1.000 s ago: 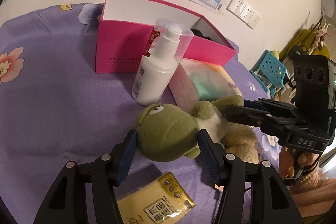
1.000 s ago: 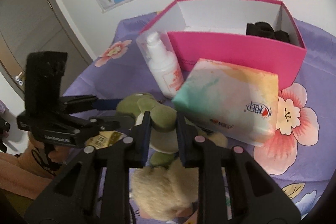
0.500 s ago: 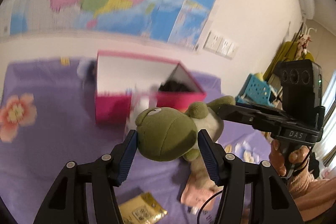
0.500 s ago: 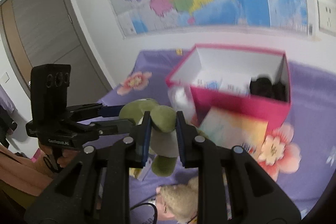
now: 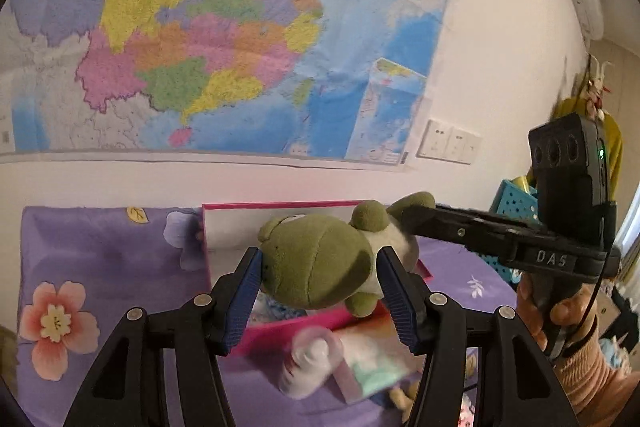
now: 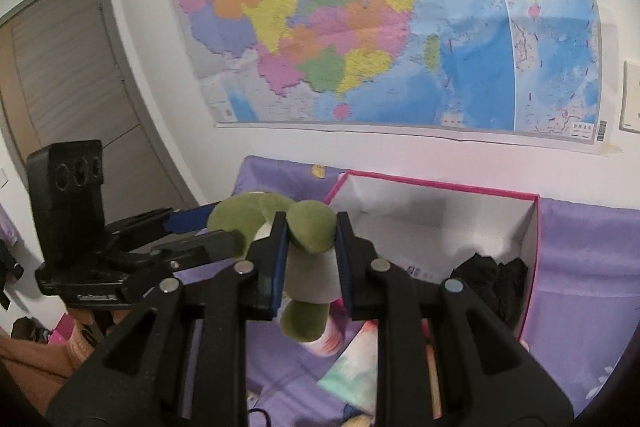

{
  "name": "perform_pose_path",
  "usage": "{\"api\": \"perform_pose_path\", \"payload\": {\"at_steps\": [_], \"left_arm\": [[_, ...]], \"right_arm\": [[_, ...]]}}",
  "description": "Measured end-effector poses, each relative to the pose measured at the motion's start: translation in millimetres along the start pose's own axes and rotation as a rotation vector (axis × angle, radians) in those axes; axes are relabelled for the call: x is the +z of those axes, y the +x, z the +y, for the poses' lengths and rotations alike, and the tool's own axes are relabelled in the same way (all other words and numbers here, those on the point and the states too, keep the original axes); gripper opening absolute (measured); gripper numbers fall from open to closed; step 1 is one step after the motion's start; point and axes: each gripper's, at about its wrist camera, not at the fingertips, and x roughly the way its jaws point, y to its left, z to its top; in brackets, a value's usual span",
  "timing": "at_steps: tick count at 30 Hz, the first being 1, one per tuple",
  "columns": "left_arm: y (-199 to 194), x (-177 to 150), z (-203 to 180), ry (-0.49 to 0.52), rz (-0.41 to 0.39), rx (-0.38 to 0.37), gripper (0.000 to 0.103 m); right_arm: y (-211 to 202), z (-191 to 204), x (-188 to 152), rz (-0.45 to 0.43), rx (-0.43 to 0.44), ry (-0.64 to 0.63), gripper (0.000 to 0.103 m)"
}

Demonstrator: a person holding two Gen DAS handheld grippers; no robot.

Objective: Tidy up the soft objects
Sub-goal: 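Carry the green frog over the pink box and lower it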

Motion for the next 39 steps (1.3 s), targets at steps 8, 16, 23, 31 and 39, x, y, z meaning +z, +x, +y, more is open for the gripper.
{"api": "perform_pose_path", "payload": {"at_steps": [8,16,23,31,39], "left_arm": [[50.3,4.4,25.5,-0.038,0.085,0.029,0.059],[103.8,1.8,51.0,-0.103,0.172,0.043,0.059],[132.8,-1.0,71.3,-0.186,0.212,0.048,0.059],[114.7,-5.5,70.5,-0.163,0.163,0.101,0.059],[51.9,-15.6,49.7,-0.124,0.063,0.04,0.06]], "right_arm": [[50.4,-43.9,12.0,0.054,-0.01,0.103,0.025],[99.7,-76.3,14.1,0.117,-0.073,0.138,0.025],[134.7,-101.6,11.7,0.172,-0.13,0.181,0.029],[136.5,-112.9,1.4,0.187,-0.162,0.221,0.032],[92.1,-84.9,-12.6,0.184,-0.09,0.169,0.032]]}}
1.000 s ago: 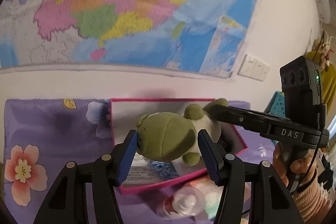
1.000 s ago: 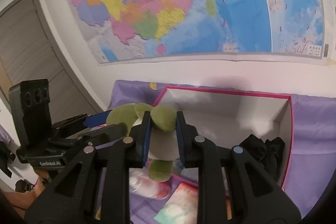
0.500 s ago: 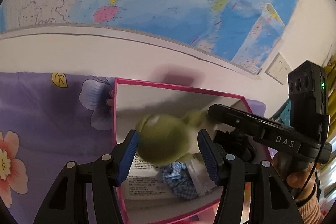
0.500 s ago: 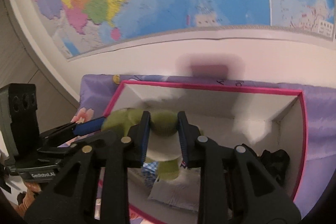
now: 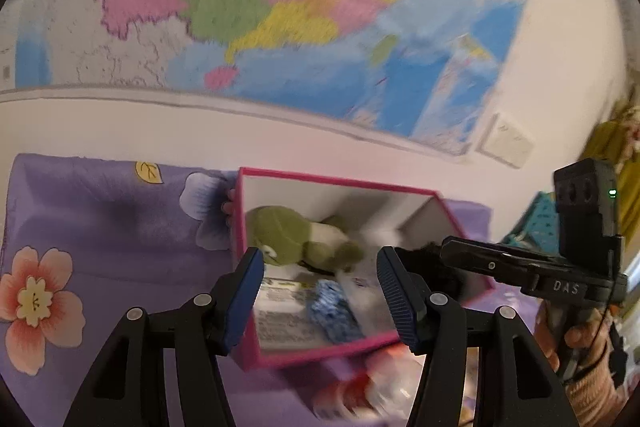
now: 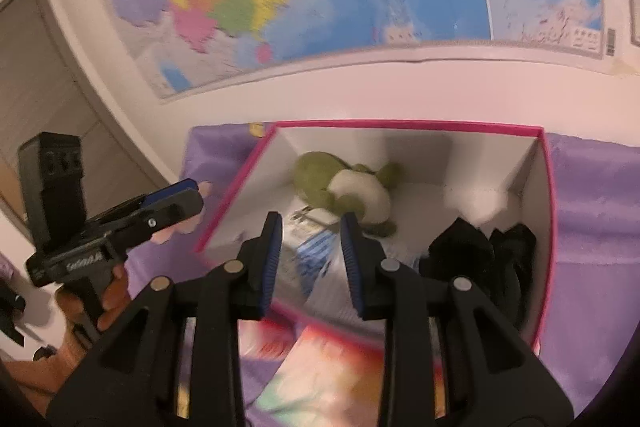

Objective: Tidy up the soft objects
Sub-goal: 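Carry the green frog over the pink box and lower it, then open the left gripper to release the frog into the box, then move the left gripper back to the pile of items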

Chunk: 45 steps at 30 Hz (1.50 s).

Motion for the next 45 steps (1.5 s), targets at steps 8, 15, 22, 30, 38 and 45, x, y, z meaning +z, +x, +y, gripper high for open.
{"api": "perform_pose_path", "payload": {"at_steps": [8,15,22,30,38,45], "left_arm": [[-53.5,-31.9,-40.9,0.076,-0.026,-0.104,0.061],[-68.0,-72.7,-76.6,0.153,0.029,-0.171,0.061],[-51.1,-114.4,-93.1,0.171,0.154,-0.196,0.061],[-43.5,-140.4,-92.2,0.153,0.231,-0.188,0.061],[-44.3,-154.6,-103.6,0.18,0.274,-0.224,0.061],[-24.6,-172.7,-112.2,0.178,0.385,-0.306,0.059]], "right_arm": [[-75.7,24.7,-34.3,-0.066,0.111,-0.035,0.035],[-120.7,41.6,-68.5,-0.079,0.152,-0.053,0.036],[-151.1,48.2,-99.7,-0.083,0.15,-0.038,0.036],[-176.2,49.1,-122.7,-0.118,0.255,0.03,0.037],[-181.9,55.9,-144.6,-0.079,0.291,0.029,0.037],[-146.8,29.7,-171.8,0.053,0.175,0.128,0.037]]}}
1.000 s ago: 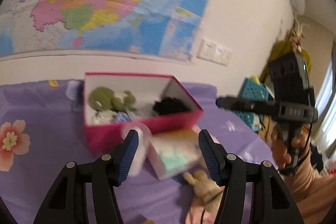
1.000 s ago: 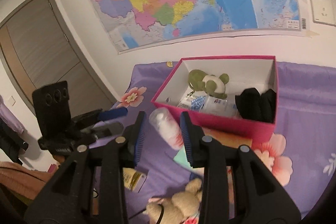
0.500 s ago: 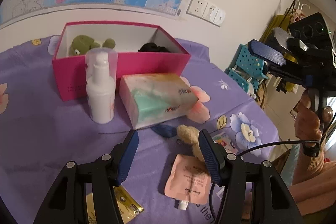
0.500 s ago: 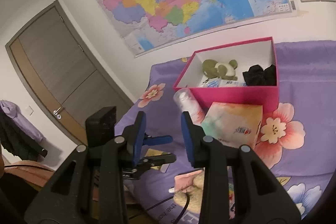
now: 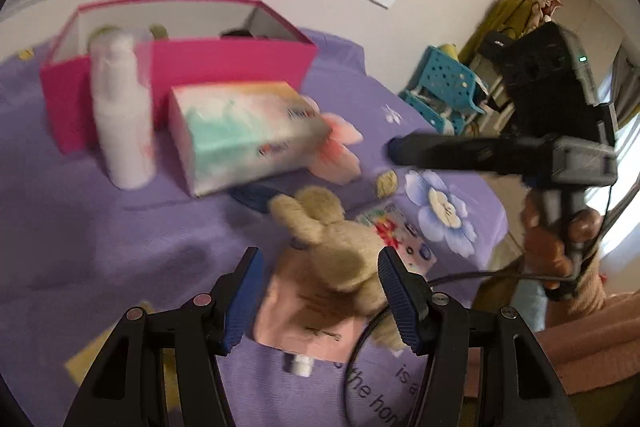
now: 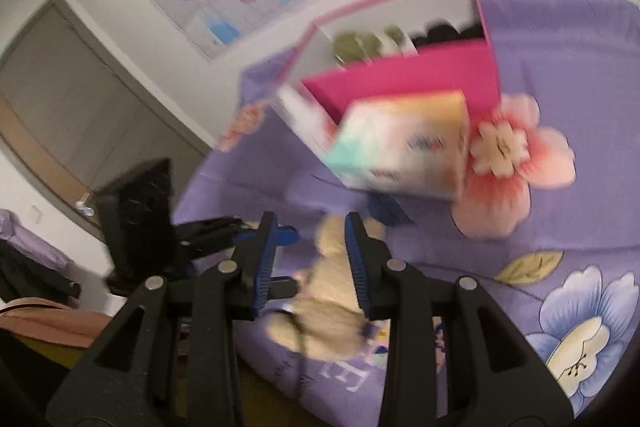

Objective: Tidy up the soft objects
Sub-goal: 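Move the left gripper back to the pile of items, then grasp the beige teddy bear with the left gripper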

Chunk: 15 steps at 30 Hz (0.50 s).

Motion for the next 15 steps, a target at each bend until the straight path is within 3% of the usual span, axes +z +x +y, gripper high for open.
{"api": "perform_pose_path", "payload": {"at_steps": [4,9,15], "left_arm": [[8.0,-2.4,1.0,-0.002,0.023,0.004,0.051],[11.3,-3.6,5.6,-0.019,0.029,-0.03,0.044],[9.7,-4.2,4.7,-0.013,0.025,-0.046,0.04]], "right_arm": [[26.2,-16.1,-8.8,0.083,-0.055,0.032,0.037],[60.8,-24.5,-18.3,0.196,-0.043,0.036,0.037],[76.2,-33.3,-20.5,0.227,0.02,0.063,0.035]]}}
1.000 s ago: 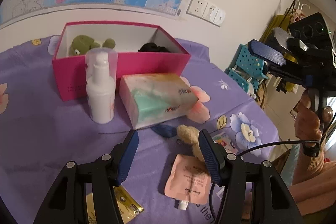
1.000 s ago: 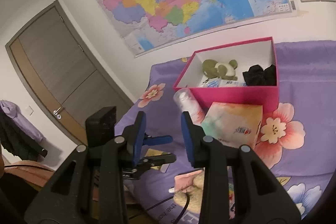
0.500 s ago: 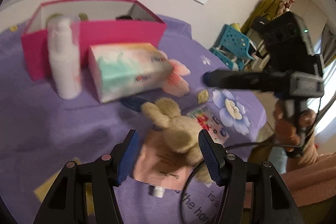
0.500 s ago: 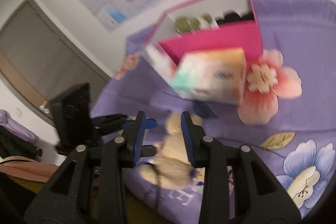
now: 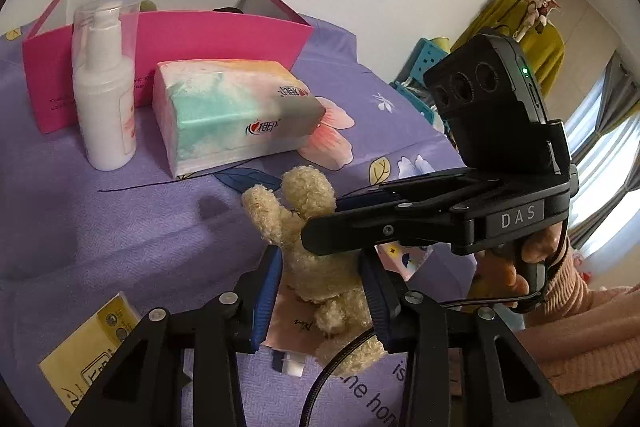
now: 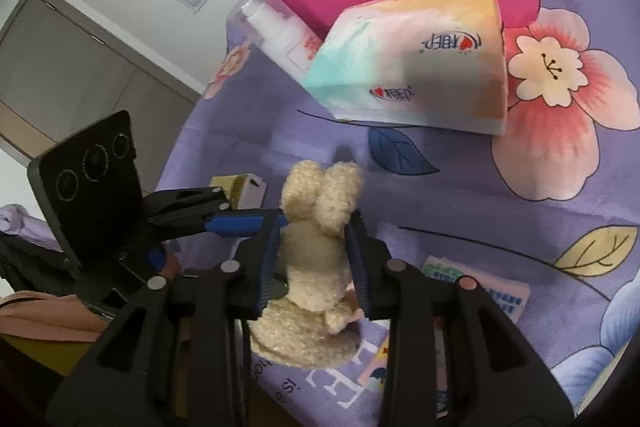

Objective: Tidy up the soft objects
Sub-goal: 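Grasp the beige teddy bear with the left gripper, then carry the teddy bear over the pink box and lower it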

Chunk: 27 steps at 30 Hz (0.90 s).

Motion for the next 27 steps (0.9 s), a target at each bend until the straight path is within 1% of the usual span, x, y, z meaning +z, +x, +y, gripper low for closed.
{"api": "perform_pose_path", "payload": {"at_steps": [2,3,5,6,12,17,20,27], "left_arm": [[-1.3,0.6,-1.3,0.005,-0.004,-0.003,0.04],[-2.9,1.2,-0.9,0.006,-0.005,-0.005,0.039],[-5.9,2.7,-2.4,0.01,-0.012,-0.012,0.039],[-7.1,3.2,-3.1,0.011,-0.015,-0.016,0.039],[-21.5,14.5,-11.8,0.049,-0.062,-0.027,0.038],[-30.9,28.8,-17.4,0.081,-0.098,-0.007,0.038],[-35.0,44.2,-21.5,0.104,-0.124,0.013,0.038],[-44.4,82.7,-22.8,0.137,-0.19,0.068,0.038]], "right_arm": [[0.2,-0.3,0.0,-0.007,0.01,-0.003,0.029],[-0.7,1.3,-0.7,-0.013,0.005,-0.017,0.028],[-3.5,4.7,-1.8,-0.028,-0.011,-0.033,0.021],[-5.4,6.3,-2.3,-0.034,-0.015,-0.038,0.019],[-22.8,17.0,-2.6,-0.11,-0.019,-0.054,0.013],[-43.2,29.4,2.9,-0.188,-0.013,-0.079,0.012],[-54.2,33.4,8.9,-0.228,-0.014,-0.091,0.012],[-69.4,40.2,38.6,-0.311,-0.027,-0.116,0.012]]}}
